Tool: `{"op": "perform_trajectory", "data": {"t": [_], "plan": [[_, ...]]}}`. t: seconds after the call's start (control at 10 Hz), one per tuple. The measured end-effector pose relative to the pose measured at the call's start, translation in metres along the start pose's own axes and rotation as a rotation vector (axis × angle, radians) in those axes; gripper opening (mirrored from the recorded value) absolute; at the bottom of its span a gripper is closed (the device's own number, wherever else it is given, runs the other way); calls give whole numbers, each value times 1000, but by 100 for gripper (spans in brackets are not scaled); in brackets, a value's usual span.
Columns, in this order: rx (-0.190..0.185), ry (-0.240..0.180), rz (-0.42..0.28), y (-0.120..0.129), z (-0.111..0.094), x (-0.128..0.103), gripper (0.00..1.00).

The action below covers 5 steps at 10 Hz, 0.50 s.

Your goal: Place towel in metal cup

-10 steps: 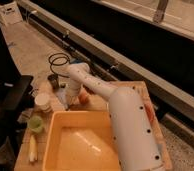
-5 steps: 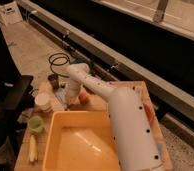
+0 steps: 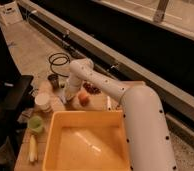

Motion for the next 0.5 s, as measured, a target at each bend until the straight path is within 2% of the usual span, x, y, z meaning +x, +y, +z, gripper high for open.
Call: {"op": "perform_trajectory", "data": {"t": [0.2,0.4,0.5], "plan": [[77,34,-36,-20,-51,-6,0],[129,85,-57,-39,-95,-9,0],[168,119,-61,-50,-125,-6,0]]}}
